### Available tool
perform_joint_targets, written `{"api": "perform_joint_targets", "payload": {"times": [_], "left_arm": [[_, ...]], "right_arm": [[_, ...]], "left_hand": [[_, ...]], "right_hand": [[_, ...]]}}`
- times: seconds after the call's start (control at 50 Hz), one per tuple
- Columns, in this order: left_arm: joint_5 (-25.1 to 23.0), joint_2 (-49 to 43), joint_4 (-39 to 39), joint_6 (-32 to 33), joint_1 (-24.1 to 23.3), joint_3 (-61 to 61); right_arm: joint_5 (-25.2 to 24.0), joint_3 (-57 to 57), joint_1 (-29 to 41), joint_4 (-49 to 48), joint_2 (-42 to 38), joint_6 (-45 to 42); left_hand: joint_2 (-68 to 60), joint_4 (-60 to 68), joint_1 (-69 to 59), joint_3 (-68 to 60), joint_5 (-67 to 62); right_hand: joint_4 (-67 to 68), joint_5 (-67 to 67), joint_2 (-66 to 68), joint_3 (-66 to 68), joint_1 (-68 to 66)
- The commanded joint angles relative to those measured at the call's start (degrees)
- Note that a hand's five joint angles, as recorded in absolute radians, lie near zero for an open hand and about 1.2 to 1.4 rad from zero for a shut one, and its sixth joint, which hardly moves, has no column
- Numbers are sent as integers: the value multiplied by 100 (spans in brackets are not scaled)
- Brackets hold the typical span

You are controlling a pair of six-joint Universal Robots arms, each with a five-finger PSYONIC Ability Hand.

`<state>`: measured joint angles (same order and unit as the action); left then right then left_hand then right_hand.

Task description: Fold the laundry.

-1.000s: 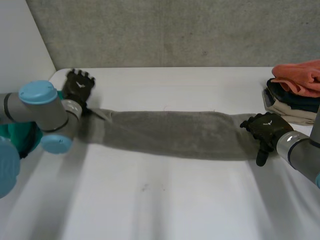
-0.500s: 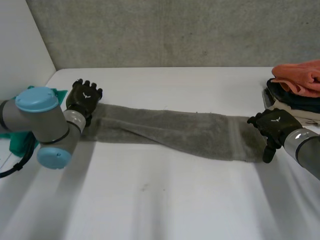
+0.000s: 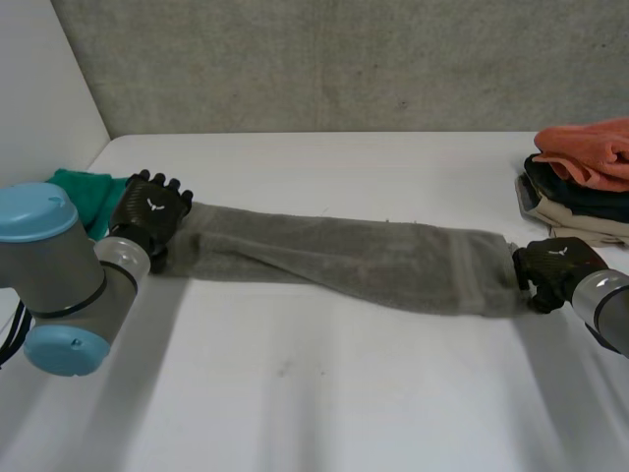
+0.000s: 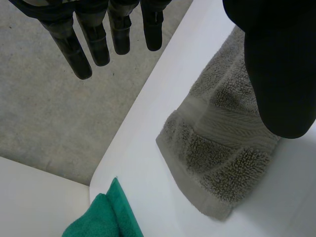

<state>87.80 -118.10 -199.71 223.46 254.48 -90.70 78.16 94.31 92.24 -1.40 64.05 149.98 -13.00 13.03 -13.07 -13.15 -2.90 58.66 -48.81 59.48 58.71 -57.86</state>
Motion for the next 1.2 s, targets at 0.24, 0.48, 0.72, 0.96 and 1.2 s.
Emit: {"api": "perform_joint_targets", "payload": {"times": [0.24, 0.48, 0.72, 0.96, 1.2], "left_arm": [[18, 454, 11, -13, 49, -202], [-9, 638, 20, -417, -30, -422], [-26, 762, 20, -602, -136, -510], [-35, 744, 20, -602, -154, -562], [-26, 990, 20, -602, -145, -642]], "right_arm": [[-178, 8, -1375, -186, 495, -293], [-951, 377, -454, -89, 644, -31], [-864, 404, -110, -291, 135, 58], [-293, 228, -110, -598, -296, -65], [945, 149, -926, -871, 134, -1997]], "left_hand": [[144, -147, 151, 159, 134], [160, -164, 168, 176, 151], [177, -180, 185, 193, 167], [177, -180, 185, 193, 167], [194, -197, 201, 210, 184]], "right_hand": [[2134, -2119, 2052, 2129, -2214], [-3360, 3376, -3442, -3366, 3280], [-3059, 3075, -3141, -3065, 2979], [2134, -2119, 2052, 2129, -2214], [2134, -2119, 2052, 2129, -2214]]}}
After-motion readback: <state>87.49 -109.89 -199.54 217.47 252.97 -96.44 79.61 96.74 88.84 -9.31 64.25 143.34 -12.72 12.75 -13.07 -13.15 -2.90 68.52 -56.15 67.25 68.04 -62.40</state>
